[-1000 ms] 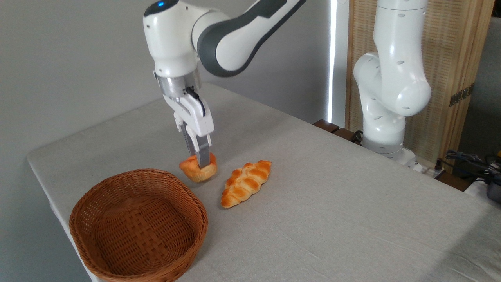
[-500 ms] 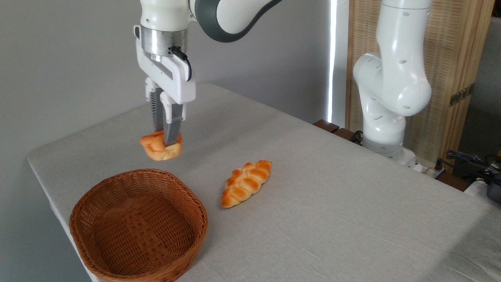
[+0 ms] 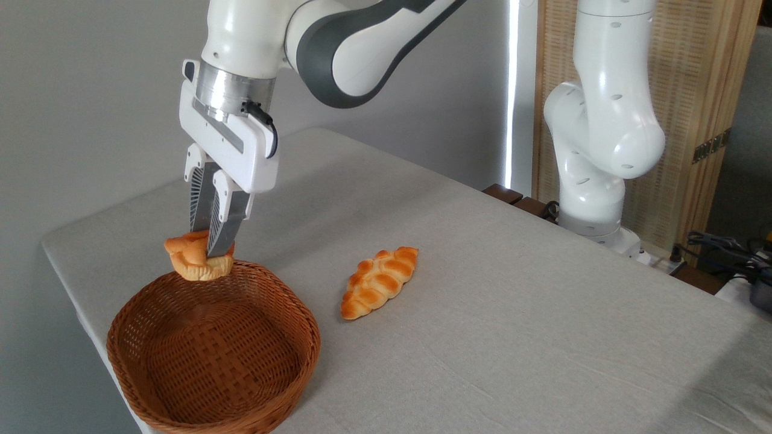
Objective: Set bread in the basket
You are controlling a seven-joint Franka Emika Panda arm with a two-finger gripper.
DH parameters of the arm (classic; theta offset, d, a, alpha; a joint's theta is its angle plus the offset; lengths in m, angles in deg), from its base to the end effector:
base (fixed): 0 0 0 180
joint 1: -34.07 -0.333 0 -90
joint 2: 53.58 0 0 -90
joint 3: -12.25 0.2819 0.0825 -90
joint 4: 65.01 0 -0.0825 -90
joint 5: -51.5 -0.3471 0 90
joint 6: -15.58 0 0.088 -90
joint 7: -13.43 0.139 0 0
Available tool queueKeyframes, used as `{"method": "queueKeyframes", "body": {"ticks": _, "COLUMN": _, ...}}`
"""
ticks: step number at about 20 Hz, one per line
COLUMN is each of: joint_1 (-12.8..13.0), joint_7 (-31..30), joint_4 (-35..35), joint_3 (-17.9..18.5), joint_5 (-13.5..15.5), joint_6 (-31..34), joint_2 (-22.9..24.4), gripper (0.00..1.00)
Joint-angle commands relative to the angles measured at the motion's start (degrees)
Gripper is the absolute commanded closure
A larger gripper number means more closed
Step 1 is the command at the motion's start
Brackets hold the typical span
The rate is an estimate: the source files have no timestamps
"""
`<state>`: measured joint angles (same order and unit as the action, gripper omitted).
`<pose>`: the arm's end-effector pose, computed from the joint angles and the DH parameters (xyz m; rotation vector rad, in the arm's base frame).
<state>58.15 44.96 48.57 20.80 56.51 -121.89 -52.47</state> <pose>0.5466 -0.1541 0.4712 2.8289 -1.1453 0.6856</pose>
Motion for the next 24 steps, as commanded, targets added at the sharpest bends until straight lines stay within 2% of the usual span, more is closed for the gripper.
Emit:
{"method": "queueKeyframes", "body": {"ticks": 1, "joint_1": 0.4, "joint_7": -0.1, "joint_4": -0.4, "joint_3": 0.2, "joint_5": 0.8, "joint_6": -0.9, "joint_2": -0.6, "gripper": 0.00}}
{"method": "queueKeyframes", "body": {"ticks": 12, "joint_1": 0.4, "joint_7": -0.7, "joint_4": -0.4, "joint_3": 0.3, "joint_5": 0.7, "joint_6": 0.2, "joint_2": 0.1, "gripper": 0.00}}
{"method": "queueKeyframes", "body": {"ticks": 15, "joint_1": 0.3, "joint_7": -0.9, "joint_4": -2.4, "joint_3": 0.4, "joint_5": 0.4, "joint_6": 7.7, "joint_2": 1.2, "gripper": 0.00}}
{"method": "queueKeyframes", "body": {"ticks": 18, "joint_1": 0.2, "joint_7": -0.7, "joint_4": -9.5, "joint_3": 1.6, "joint_5": 0.4, "joint_6": 22.4, "joint_2": 1.3, "gripper": 0.00}}
{"method": "queueKeyframes", "body": {"ticks": 20, "joint_1": 0.3, "joint_7": -0.5, "joint_4": -12.1, "joint_3": 2.6, "joint_5": 0.0, "joint_6": 29.0, "joint_2": 1.3, "gripper": 0.00}}
{"method": "queueKeyframes", "body": {"ticks": 24, "joint_1": 0.2, "joint_7": -0.3, "joint_4": -12.2, "joint_3": 4.0, "joint_5": -5.2, "joint_6": 33.1, "joint_2": 2.0, "gripper": 0.00}}
